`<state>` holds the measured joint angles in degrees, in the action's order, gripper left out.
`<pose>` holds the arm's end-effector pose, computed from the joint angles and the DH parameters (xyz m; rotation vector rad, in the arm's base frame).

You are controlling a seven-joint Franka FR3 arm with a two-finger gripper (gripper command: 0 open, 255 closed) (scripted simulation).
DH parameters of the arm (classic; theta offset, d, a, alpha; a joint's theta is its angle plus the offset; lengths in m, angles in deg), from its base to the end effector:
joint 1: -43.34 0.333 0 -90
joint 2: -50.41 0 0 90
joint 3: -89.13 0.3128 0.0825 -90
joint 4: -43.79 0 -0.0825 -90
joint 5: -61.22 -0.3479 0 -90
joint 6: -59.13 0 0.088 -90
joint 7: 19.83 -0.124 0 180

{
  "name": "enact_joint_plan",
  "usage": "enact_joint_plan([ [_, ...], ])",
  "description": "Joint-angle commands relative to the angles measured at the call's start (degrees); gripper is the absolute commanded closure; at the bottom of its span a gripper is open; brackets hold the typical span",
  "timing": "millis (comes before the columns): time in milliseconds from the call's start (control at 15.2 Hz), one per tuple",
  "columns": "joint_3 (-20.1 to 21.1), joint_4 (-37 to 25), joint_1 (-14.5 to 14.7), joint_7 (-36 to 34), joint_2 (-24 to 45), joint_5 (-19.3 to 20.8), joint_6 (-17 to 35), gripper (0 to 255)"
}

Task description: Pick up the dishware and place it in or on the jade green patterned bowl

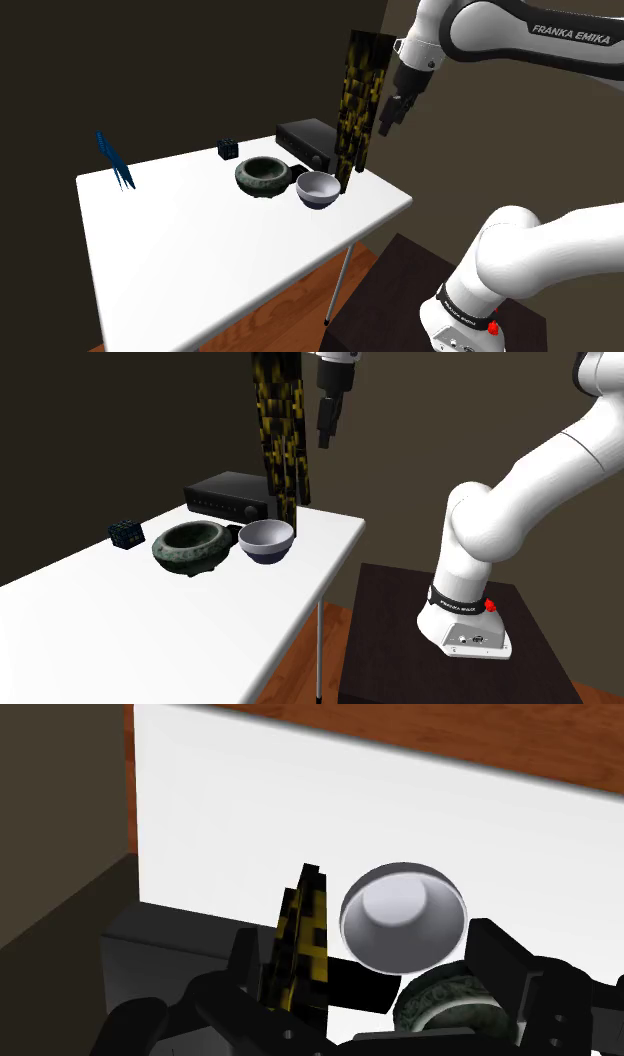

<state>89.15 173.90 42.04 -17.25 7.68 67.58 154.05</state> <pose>0.2952 -0.0194 0.6064 3.0196 0.0375 0.1932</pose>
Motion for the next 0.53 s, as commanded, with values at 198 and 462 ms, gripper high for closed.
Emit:
enact_joint_plan([
  [198, 1.4, 2.1, 0.9, -1.5, 2.9, -0.9, 4.4, 0],
  [462, 3.3, 4.1, 2.1, -3.3, 7.7, -1.9, 10.3, 0],
])
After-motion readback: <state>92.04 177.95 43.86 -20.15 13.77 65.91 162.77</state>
